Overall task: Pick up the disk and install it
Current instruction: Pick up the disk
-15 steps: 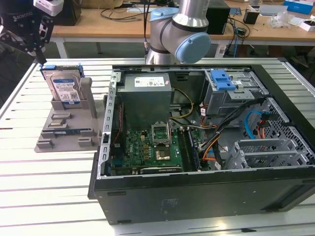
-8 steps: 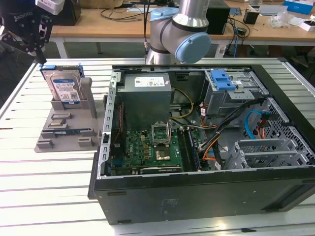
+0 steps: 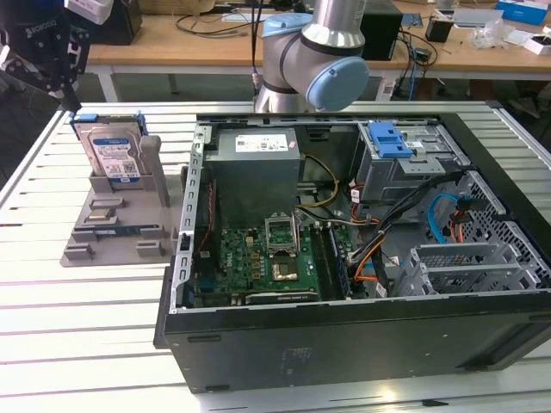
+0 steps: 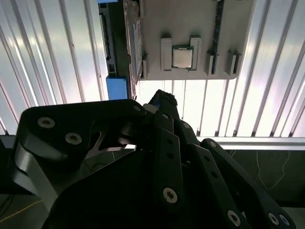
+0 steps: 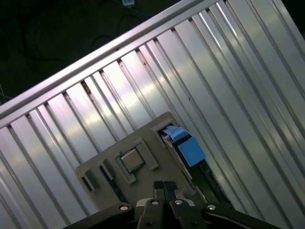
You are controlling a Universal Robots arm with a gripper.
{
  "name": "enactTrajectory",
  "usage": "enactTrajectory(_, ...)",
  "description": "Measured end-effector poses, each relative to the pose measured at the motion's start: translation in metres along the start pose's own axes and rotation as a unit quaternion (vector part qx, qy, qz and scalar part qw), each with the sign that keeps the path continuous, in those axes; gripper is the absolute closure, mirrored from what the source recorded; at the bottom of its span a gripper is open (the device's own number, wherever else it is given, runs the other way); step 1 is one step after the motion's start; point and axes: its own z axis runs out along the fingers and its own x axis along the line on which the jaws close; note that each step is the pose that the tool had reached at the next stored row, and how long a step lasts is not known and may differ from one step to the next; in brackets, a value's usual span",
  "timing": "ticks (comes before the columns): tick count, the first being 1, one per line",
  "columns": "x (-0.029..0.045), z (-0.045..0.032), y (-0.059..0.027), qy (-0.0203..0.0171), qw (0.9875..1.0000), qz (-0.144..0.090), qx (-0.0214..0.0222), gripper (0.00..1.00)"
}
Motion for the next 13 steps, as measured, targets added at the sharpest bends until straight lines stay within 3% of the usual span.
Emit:
enactTrajectory(8,0.0,0.0,0.0,0.0009,0.9989,-0.046,-0.0011,0.89)
enactTrajectory(13,0.0,0.0,0.0,0.0017,0.9967,-0.081,-0.002,0.89)
